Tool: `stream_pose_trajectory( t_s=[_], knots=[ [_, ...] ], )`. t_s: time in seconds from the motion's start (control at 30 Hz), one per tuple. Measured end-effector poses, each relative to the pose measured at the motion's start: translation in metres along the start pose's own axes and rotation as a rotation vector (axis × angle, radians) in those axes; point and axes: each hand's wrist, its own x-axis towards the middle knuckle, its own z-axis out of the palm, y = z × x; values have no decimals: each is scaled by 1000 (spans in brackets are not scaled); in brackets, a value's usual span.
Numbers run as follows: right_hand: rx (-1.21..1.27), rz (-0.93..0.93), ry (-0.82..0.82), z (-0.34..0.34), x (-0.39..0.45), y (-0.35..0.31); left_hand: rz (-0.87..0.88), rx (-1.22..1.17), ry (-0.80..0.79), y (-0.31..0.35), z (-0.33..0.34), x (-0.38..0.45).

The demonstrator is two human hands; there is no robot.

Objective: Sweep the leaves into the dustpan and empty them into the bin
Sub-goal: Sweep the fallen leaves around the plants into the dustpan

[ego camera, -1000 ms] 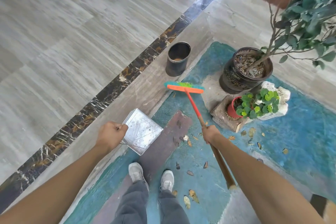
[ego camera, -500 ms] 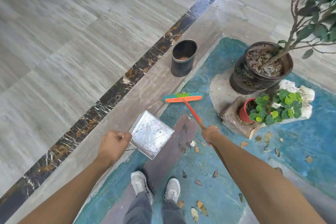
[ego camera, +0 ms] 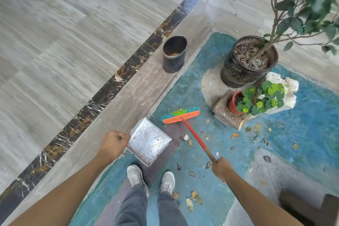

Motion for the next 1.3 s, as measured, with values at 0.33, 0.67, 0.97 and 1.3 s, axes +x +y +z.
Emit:
stream_pose_trajectory(
  t_s=[0.33,0.67,0.97,1.3],
  knots=[
    [-224,113,-46,-38,-26,96,-27,32,-10,-2,3,-28],
    [-371,6,-2,-65,-50,106,-21,26,19,-10,4,-72],
    [-326,-96,-22,7,-59,29,-48,-11,75,-45,1,-115],
    [-271,-27,33,67,-103,142,-144,-133,162,-109,16,-213]
  ],
)
